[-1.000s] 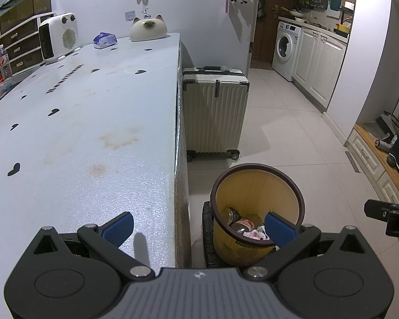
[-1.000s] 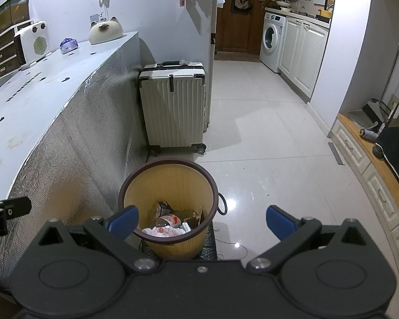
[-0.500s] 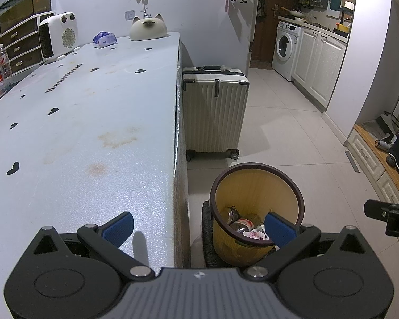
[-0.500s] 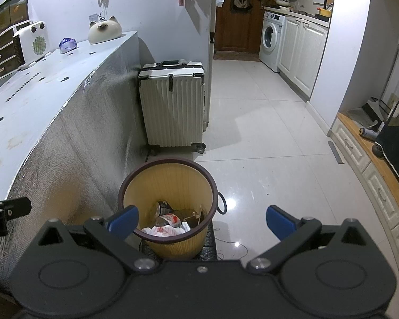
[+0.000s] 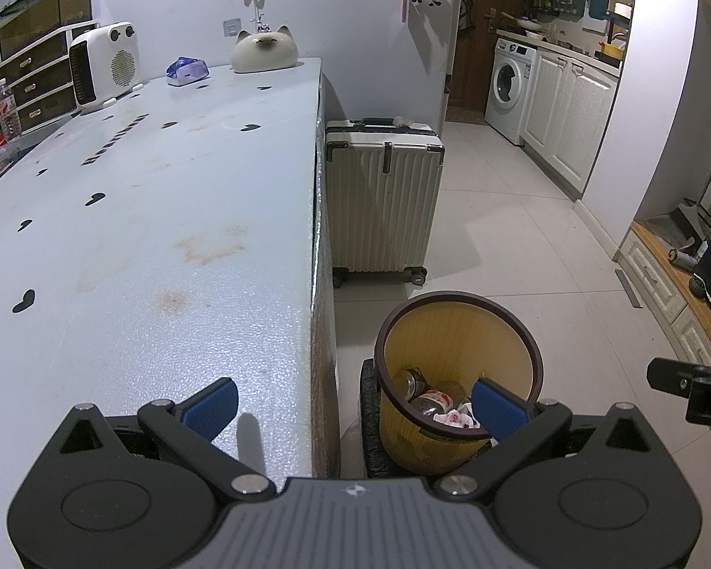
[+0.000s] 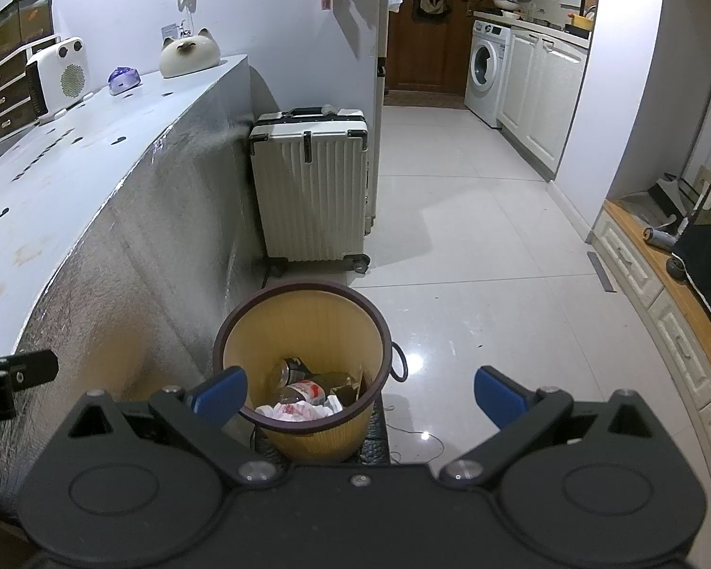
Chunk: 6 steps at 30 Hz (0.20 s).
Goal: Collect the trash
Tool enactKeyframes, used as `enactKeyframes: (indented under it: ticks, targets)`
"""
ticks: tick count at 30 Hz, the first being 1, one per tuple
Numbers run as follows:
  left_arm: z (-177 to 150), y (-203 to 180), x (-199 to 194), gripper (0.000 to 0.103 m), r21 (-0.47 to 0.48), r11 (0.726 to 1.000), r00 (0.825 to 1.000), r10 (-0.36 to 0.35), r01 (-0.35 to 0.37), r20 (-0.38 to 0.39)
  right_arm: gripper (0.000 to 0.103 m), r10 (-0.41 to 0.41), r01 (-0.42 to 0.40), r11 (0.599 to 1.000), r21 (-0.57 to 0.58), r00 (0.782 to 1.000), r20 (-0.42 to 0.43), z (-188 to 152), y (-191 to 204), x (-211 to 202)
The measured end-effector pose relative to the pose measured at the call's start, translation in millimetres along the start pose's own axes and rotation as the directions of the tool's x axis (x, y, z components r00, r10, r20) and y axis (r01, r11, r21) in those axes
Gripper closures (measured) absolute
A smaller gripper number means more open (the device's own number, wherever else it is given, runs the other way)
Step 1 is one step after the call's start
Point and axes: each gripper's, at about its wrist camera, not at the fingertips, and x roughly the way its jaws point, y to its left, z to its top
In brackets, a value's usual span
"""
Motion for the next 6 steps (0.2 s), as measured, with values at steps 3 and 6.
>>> enactKeyframes:
  ticks: [3, 6]
  targets:
    - [0.0, 0.1, 0.0, 0.0, 0.0, 1.0, 1.0, -0.001, 0.001, 0.0, 0.0, 0.0, 0.0, 1.0, 0.0, 1.0, 0.0, 0.6, -0.4, 0.5]
    - [-0.7, -1.5, -0.6, 0.0, 0.001, 1.0, 1.0, -0.001, 0.001, 0.0, 0.0, 0.001, -0.001, 1.0, 0.0, 1.0, 0.0, 0.6, -0.6, 0.3]
